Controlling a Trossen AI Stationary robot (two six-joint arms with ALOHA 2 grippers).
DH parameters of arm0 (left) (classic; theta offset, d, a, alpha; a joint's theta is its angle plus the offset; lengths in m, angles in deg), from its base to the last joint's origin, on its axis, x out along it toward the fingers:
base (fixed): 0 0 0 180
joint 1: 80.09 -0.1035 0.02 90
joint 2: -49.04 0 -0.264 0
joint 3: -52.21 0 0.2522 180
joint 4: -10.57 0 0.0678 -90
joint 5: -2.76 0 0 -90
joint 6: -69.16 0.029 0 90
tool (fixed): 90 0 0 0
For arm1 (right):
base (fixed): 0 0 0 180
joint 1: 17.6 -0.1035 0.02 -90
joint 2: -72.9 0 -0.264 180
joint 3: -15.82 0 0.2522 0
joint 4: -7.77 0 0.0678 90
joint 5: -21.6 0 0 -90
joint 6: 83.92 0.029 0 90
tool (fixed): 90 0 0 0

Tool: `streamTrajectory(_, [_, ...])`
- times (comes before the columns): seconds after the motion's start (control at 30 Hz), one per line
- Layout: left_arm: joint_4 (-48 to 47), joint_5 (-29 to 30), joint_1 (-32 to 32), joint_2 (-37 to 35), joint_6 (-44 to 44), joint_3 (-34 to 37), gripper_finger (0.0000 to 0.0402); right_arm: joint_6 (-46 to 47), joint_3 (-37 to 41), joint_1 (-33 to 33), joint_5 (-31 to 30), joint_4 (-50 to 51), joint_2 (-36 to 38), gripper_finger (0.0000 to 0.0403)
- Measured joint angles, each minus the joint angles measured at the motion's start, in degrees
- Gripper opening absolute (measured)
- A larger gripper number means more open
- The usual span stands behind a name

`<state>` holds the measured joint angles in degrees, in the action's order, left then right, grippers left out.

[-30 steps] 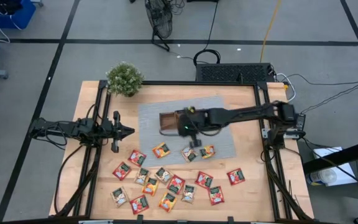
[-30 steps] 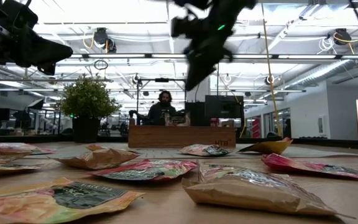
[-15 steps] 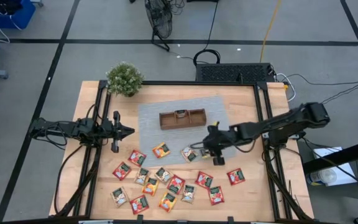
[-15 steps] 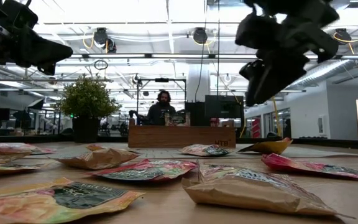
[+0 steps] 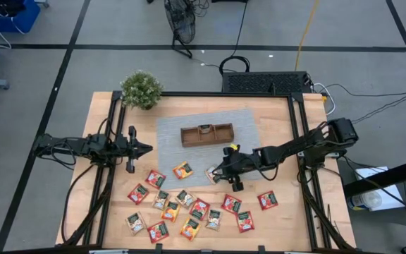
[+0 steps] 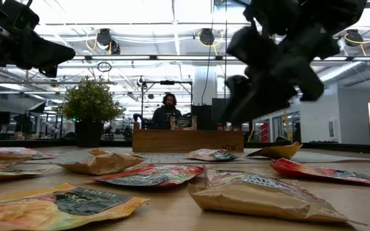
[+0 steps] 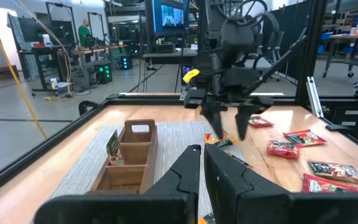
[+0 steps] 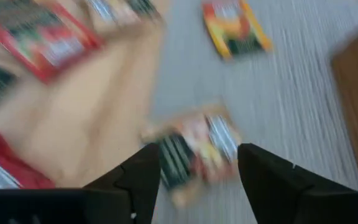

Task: Pick & Place Tea
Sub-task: Put the brown tea bag into the middle section of the wooden organizer

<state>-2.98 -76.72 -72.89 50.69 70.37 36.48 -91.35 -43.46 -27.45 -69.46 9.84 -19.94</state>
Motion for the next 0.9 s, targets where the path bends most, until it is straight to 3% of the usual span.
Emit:
streamTrajectory(0.13, [0.00, 0.00, 0.01, 0.00, 0.02, 0.00, 0.0031, -0.40, -0.15, 0.94, 6.33, -5.59, -0.11, 0.0148])
streamTrajectory(0.27, [0.00, 0.00, 0.02, 0.00, 0.02, 0.00, 0.0031, -1.16, -0.15, 2.42, 4.19, -8.07, -0.90, 0.0044])
streamTrajectory(0.33, [0.00, 0.00, 0.02, 0.00, 0.00, 0.00, 0.0031, -1.16, -0.15, 3.22, 3.33, -9.88, -1.74, 0.0012])
streamTrajectory(0.67, [0.00, 0.00, 0.02, 0.00, 0.02, 0.00, 0.0031, 2.25, -1.96, 4.93, 1.09, -13.05, -11.28, 0.0000])
streamTrajectory(0.9, [0.00, 0.00, 0.00, 0.00, 0.02, -0.02, 0.0031, 0.84, -5.63, 3.33, 5.02, -3.21, -12.67, 0.0000])
